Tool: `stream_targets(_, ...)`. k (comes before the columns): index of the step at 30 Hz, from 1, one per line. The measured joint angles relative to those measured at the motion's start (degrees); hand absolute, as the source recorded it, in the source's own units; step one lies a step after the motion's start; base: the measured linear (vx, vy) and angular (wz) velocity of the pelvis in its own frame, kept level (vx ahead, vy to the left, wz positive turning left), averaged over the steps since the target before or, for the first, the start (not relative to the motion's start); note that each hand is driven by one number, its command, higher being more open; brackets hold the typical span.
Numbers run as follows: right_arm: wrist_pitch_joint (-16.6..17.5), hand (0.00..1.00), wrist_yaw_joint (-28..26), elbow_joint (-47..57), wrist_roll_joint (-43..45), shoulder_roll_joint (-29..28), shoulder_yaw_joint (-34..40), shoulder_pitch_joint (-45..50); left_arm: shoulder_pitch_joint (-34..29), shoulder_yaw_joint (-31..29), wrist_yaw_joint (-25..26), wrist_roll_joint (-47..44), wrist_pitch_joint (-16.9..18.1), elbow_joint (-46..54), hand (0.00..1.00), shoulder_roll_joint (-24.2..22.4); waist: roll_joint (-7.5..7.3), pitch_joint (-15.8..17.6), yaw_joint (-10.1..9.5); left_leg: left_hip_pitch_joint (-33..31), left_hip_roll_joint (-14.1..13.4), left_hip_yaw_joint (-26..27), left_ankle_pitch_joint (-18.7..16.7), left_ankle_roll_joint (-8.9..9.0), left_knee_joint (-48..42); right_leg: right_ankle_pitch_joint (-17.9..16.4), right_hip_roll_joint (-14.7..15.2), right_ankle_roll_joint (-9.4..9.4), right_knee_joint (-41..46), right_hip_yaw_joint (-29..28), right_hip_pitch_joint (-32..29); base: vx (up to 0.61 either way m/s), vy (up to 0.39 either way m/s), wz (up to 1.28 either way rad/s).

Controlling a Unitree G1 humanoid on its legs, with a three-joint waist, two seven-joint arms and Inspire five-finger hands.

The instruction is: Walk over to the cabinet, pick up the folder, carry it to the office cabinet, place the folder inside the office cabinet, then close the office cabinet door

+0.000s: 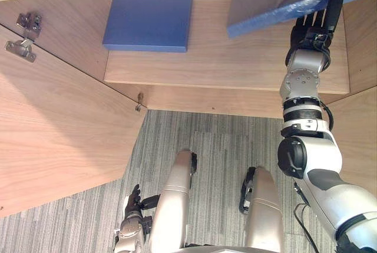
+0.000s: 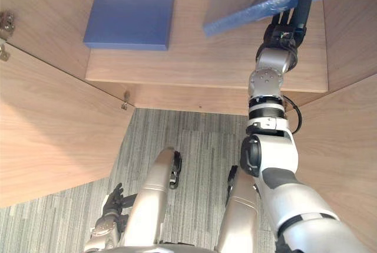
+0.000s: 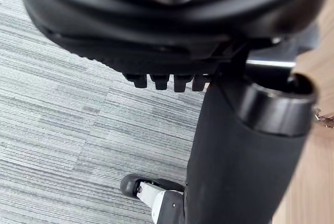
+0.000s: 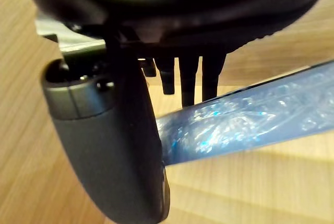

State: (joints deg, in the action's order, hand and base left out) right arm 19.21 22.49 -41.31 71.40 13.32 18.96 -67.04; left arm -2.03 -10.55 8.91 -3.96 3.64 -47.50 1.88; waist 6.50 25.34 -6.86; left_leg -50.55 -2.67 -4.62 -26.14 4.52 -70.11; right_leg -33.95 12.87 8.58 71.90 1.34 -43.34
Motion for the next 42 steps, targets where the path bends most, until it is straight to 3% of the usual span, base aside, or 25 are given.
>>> stream_targets(10,-1.8,1.00,0.7,-0.1,-3.3,-2.2,0.0,-0.2,0.1,-1.8,0.5,0.0,0.0,0.1,1.00,-0.3,-0.31,0.2,1.06,0.7,-1.1,0.7,0.0,0.00,1.0,0.6,-0.8,0.03,-1.3,-0.2,0.2,0.01,-0.022,-0.05)
stream_targets(17,-13.2,1.00,-3.3,-8.0,-19.0,1.0,-11.6,-0.1,-0.1,-2.2,-0.3,0.0,0.0,-0.3,1.00,0.3,-0.93,0.6,2.42,1.4,-1.8,1.1,0.0,0.01,1.8,1.0,-1.1,0.23,-2.0,-0.2,0.4,0.01,-0.023,-0.06)
stream_targets(19,-18.7,1.00,-8.5,-12.2,-30.8,3.4,-18.5,-0.1,-0.1,-2.2,-1.8,0.0,0.1,-0.5,1.00,0.7,-1.17,0.7,2.65,1.5,-1.9,1.2,0.0,0.01,1.9,1.0,-1.1,0.25,-2.1,-0.1,0.4,0.00,0.000,0.00)
stream_targets(24,-22.7,1.00,-17.0,-15.2,-51.0,6.7,-26.0,0.0,-0.1,-2.2,-4.5,0.2,0.1,-1.1,1.00,1.3,-1.75,0.8,2.62,1.7,-1.9,1.1,0.0,0.01,1.9,1.0,-0.9,0.25,-2.2,0.2,0.6,0.00,0.000,0.00)
stream_targets(37,-21.5,1.00,-25.3,-16.8,-79.1,11.2,-23.6,4.4,-0.2,-2.1,-9.4,2.2,-1.2,-3.3,1.00,1.7,-2.68,0.1,0.72,2.5,0.0,0.7,0.2,-0.46,2.4,1.0,1.2,0.26,-3.0,1.6,2.6,0.00,-0.008,0.07)
stream_targets(42,-20.7,1.00,-26.0,-14.0,-97.8,11.3,-25.4,9.2,-0.2,-1.9,-10.2,2.4,-1.3,-3.3,1.00,1.9,-2.93,-0.9,-0.15,2.4,0.5,0.9,0.4,-0.72,2.5,1.0,1.8,0.26,-3.2,1.7,2.7,0.00,-0.007,0.05)
